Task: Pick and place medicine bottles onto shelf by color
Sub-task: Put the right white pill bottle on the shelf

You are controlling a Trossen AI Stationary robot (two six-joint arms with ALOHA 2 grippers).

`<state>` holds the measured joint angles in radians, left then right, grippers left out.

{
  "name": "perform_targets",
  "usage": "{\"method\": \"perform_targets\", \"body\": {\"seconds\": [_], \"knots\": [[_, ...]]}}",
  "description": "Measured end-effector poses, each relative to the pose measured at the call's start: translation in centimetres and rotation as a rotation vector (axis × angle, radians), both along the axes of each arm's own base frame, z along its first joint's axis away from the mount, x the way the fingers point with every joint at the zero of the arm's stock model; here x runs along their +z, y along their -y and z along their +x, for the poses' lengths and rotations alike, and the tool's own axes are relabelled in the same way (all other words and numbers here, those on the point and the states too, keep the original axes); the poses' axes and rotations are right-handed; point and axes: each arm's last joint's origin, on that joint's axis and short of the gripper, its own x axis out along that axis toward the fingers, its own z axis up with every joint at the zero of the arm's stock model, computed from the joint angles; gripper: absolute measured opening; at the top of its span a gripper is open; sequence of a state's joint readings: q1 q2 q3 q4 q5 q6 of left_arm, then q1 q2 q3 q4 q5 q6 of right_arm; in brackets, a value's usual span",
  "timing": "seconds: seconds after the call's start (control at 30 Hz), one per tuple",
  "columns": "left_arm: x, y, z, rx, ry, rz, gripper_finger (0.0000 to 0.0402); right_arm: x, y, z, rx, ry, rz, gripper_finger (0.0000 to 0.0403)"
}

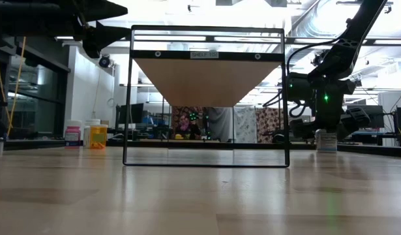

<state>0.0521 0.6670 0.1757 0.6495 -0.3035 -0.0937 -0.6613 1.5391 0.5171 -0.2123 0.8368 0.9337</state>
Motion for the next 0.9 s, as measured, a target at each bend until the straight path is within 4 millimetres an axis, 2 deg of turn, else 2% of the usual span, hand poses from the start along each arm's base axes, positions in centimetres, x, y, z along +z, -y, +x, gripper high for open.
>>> {"method": "perform_targets", "body": {"seconds": [0.17, 0.43, 0.63, 0.77, 0.9], "knots": [[0.0, 0.0, 0.0, 0.000, 0.000, 0.000, 0.0284, 0.0, 0.0, 0.0, 0.001, 0.000, 0.003, 0.0303], [0.0, 0.0, 0.0, 0.000, 0.000, 0.000, 0.0284, 0.0, -0.2, -0.2, 0.003, -0.019, 0.025, 0.0218], [0.0, 0.0, 0.0, 0.000, 0.000, 0.000, 0.0284, 0.2, -0.5, -0.4, 0.012, -0.028, 0.048, 0.0207], [0.0, 0.0, 0.0, 0.001, 0.000, 0.000, 0.0284, 1.6, -1.3, -0.2, 0.068, -0.019, 0.030, 0.0209], [0.0, 0.0, 0.0, 0.003, 0.000, 0.000, 0.0284, 4.3, -2.7, 0.2, 0.165, 0.034, -0.053, 0.0205]]}}
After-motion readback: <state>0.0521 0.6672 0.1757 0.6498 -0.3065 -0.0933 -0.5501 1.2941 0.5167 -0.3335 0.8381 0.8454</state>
